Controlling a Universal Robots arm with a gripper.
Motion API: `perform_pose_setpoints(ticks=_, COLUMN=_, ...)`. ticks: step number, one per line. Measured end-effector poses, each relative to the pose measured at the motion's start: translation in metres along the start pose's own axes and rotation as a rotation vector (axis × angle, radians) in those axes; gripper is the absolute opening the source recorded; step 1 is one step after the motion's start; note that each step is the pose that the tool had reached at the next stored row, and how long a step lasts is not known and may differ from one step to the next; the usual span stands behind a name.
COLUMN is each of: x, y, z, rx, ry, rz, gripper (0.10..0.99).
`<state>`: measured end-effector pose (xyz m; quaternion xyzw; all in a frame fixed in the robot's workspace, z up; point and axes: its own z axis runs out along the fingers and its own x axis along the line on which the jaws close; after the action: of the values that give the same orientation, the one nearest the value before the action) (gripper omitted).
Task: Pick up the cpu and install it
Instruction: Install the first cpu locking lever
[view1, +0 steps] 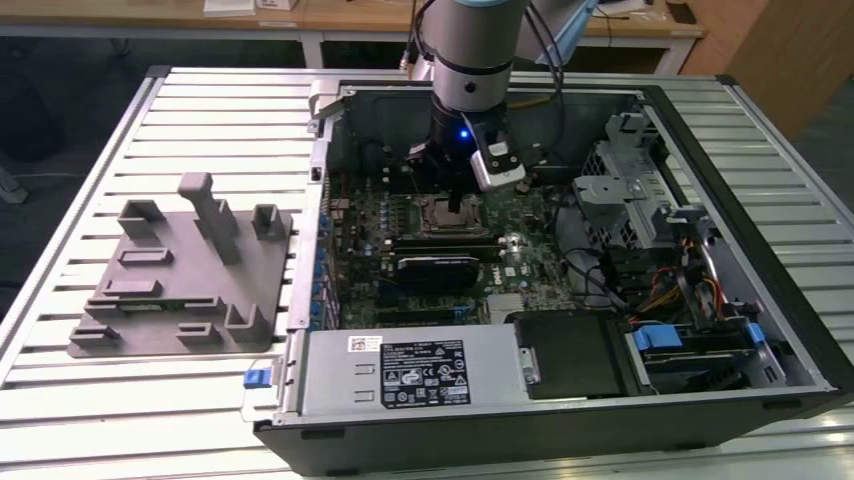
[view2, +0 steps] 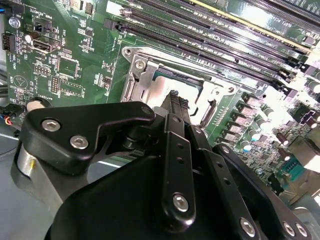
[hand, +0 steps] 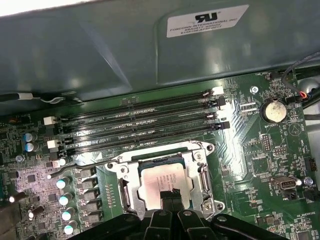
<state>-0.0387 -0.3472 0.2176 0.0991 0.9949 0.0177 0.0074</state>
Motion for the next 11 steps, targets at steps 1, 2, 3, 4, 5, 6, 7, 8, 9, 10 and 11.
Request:
perform_pose_setpoints(ticks=1, x=0.0000, y=0.0000, z=0.0000, rx=0.000, ry=0.0000, rz=0.000, gripper=0.106)
perform_pose_setpoints(ticks=2, x=0.0000, y=0.0000, z=0.0000, rx=0.000, ry=0.0000, rz=0.000, gripper=0.106)
perform_pose_setpoints(ticks=3, x=0.0001, y=0.0000, z=0.0000, rx=0.000, ry=0.0000, rz=0.000, gripper=0.106)
perform_pose_setpoints(ticks=4, x=0.0001, y=0.0000, z=0.0000, rx=0.000, ry=0.0000, rz=0.000, gripper=0.106)
perform_pose_setpoints(ticks=5, x=0.0001, y=0.0000, z=0.0000, rx=0.000, ry=0.0000, rz=0.000, gripper=0.106)
perform_pose_setpoints(ticks=6, x=0.0001, y=0.0000, z=0.0000, rx=0.000, ry=0.0000, rz=0.000, gripper=0.106)
perform_pose_setpoints(ticks=7, x=0.0002, y=-0.0001, z=-0.0001, rx=0.000, ry=0.0001, rz=0.000, gripper=0.106)
perform_pose_setpoints(ticks=8, x=0.0002, y=-0.0001, z=-0.0004, rx=0.000, ry=0.0001, rz=0.000, gripper=0.106)
perform_pose_setpoints(ticks=9, x=0.0002, y=-0.0001, z=-0.0012, rx=0.000, ry=0.0001, rz=0.000, gripper=0.106)
perform_pose_setpoints(ticks=10, x=0.0001, y=0.0000, z=-0.0022, rx=0.000, ry=0.0000, rz=0.000, gripper=0.106)
perform_pose_setpoints(ticks=11, x=0.0001, y=0.0001, z=-0.0034, rx=0.000, ry=0.0000, rz=0.000, gripper=0.106)
